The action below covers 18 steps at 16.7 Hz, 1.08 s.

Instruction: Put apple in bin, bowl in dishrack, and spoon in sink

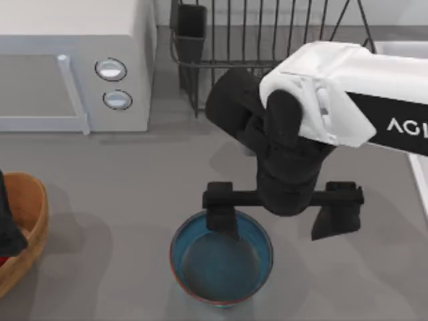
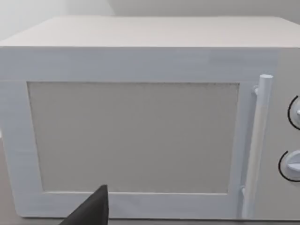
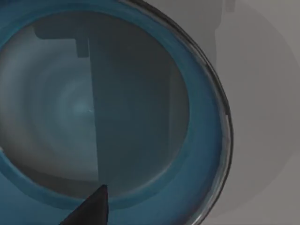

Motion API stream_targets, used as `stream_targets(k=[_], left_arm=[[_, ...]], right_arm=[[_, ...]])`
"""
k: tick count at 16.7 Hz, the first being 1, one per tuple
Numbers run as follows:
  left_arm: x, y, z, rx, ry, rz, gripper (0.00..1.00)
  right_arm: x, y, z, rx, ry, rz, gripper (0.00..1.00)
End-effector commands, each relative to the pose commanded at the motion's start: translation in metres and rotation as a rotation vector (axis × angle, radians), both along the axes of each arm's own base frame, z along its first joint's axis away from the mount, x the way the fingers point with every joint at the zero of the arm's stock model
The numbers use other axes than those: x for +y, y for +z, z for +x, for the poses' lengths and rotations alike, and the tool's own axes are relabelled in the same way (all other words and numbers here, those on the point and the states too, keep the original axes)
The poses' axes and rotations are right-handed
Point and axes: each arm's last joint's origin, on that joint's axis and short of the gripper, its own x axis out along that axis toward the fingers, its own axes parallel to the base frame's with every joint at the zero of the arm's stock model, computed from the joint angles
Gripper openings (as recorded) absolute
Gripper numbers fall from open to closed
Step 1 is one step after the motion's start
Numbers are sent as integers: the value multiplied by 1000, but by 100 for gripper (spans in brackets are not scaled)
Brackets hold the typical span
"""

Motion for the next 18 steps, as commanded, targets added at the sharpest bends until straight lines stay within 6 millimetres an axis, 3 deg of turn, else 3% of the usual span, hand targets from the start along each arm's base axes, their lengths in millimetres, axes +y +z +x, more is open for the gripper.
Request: stream_targets(k=[6,11,18], left_arm=[[0,0,0,0,0,0,100],[0,0,0,0,0,0,100],[0,0,0,0,0,0,100]], right_arm=[[-1,-64,-2,-4,-1,4,100],[-2,-68,-3,-1,-1,1,100],[-2,-68,-3,-1,-1,1,47]])
